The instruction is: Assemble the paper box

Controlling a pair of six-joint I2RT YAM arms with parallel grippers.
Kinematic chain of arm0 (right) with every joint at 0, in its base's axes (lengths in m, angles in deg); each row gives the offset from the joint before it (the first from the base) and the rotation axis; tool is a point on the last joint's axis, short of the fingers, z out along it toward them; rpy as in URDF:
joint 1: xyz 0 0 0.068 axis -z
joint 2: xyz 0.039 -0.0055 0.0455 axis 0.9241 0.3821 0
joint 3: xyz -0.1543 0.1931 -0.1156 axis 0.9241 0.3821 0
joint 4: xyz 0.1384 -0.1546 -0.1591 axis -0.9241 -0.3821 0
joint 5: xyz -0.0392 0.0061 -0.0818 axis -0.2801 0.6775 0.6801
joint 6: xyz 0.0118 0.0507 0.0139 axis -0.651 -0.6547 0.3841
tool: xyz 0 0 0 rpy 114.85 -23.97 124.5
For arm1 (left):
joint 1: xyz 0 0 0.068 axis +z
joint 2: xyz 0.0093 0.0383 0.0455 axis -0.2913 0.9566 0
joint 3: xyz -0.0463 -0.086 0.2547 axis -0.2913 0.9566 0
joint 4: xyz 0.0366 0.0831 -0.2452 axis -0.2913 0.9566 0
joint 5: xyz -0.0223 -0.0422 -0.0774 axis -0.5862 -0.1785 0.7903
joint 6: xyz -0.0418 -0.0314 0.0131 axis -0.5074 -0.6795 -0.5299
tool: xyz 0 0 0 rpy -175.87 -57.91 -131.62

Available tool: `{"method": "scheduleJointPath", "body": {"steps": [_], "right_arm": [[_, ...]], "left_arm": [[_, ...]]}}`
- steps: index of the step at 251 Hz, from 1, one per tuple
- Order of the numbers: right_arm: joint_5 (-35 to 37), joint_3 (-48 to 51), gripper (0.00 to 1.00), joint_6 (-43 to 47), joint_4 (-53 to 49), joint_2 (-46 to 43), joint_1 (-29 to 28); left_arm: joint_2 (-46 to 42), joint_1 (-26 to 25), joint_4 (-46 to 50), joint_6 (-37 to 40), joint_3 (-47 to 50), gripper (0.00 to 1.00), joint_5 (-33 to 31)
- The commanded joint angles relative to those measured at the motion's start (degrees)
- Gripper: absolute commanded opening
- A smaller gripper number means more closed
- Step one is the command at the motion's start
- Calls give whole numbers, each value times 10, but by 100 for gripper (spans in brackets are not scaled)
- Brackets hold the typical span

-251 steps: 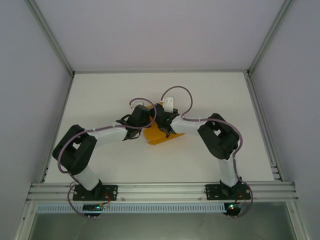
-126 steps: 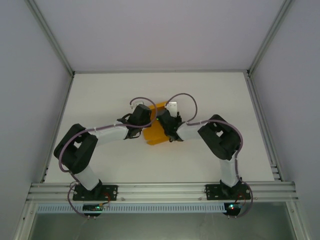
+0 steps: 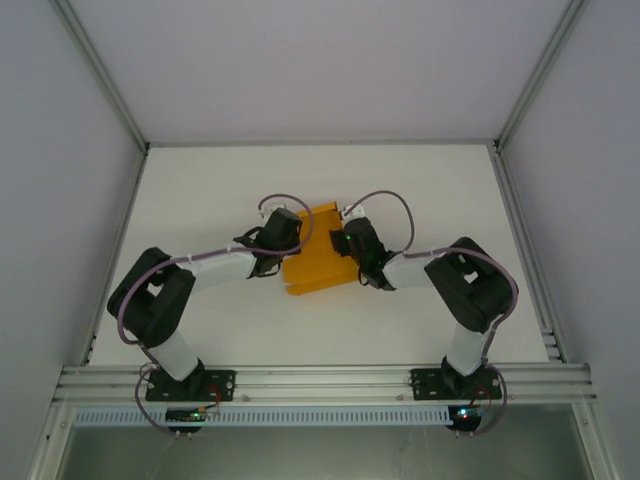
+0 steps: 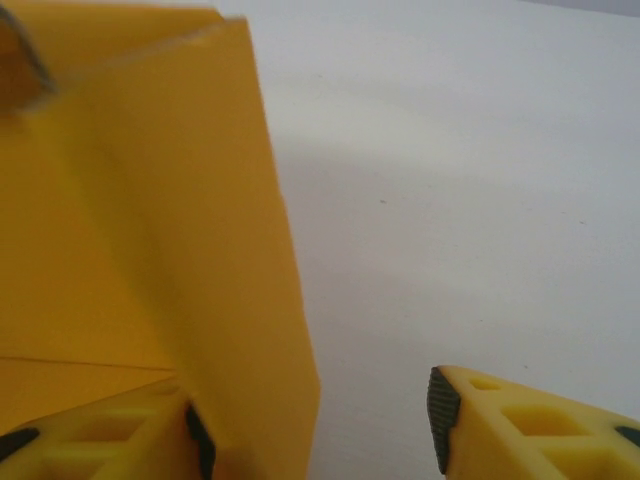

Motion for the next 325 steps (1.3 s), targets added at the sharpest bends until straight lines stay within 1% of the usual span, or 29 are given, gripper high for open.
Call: {"method": "scheduleJointPath", "body": {"steps": [1, 21, 31, 40, 48, 83, 103, 141, 177, 204, 239, 257, 290, 303, 325], "right_arm": [[-56, 5, 66, 29, 22, -27, 2], [-62, 6, 66, 40, 32, -35, -1], [-49, 4, 61, 39, 31, -38, -2], [-47, -5, 55, 30, 10, -39, -2], [-50, -12, 53, 20, -13, -39, -1], [-86, -31, 52, 24, -27, -19, 15], [-111, -43, 50, 29, -32, -6, 26], [-158, -59, 49, 33, -21, 12, 43], [-178, -77, 42, 32, -46, 24, 51], [-164, -81, 30, 33, -49, 30, 49], [-89, -98, 16, 35, -68, 50, 44], [-15, -100, 13, 46, -70, 65, 31], [145, -119, 7, 17, -100, 95, 8], [203, -123, 6, 10, -104, 104, -1], [290, -138, 5, -19, -142, 111, -10]], "left_arm": [[-1, 5, 52, 3, -2, 0, -12], [-1, 5, 53, 3, -4, 0, -9], [-1, 4, 53, 4, -4, 0, -9], [-3, 5, 54, 4, -5, 0, -8], [-2, 5, 54, 5, -4, 0, -7], [-2, 5, 53, 12, -7, 0, -3], [-2, 5, 52, 17, -7, 0, 3], [2, 5, 54, 21, -10, 0, 5], [5, 5, 58, 20, -13, 0, 4], [8, 4, 61, 19, -18, 0, 5], [10, 4, 66, 12, -25, 0, 6], [12, 5, 73, 6, -28, 0, 5], [11, 5, 87, -6, -33, 0, 5], [11, 4, 88, -8, -35, 0, 8], [11, 4, 93, -12, -36, 0, 7]]}}
